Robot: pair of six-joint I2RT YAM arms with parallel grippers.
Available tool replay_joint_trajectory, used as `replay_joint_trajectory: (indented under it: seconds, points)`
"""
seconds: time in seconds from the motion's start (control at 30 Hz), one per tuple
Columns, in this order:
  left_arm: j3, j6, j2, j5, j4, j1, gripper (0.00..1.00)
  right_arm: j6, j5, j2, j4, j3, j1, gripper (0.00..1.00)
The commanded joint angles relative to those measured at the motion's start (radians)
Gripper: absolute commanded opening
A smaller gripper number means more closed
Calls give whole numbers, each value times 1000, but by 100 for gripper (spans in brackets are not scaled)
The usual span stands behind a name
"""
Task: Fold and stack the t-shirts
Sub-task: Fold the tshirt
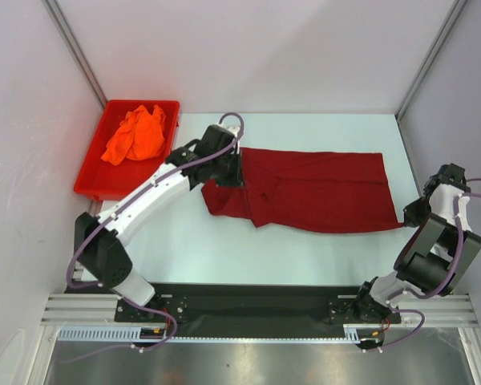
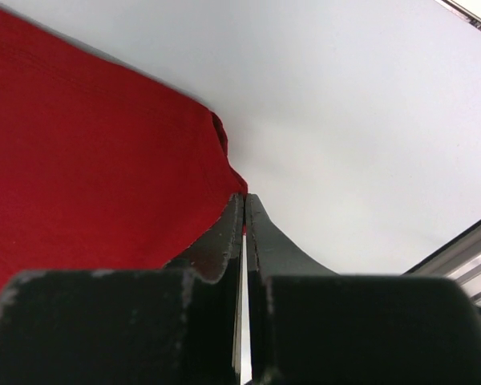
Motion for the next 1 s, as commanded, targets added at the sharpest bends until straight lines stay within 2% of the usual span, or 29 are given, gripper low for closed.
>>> replay_joint_trajectory:
  seconds: [0.0, 0.23, 0.7, 0.97]
  points:
    - [124, 52, 51, 23, -2, 16, 0, -20, 45, 36, -36, 61, 25, 0]
    - [289, 65, 172, 20, -31, 35, 0, -22, 48, 102, -50, 147, 57, 0]
    - [394, 79, 293, 24, -17, 171, 0, -50, 29, 216, -78, 319, 97, 0]
    - [504, 79, 391, 41, -17, 199, 0, -48, 2, 265, -53, 360, 132, 0]
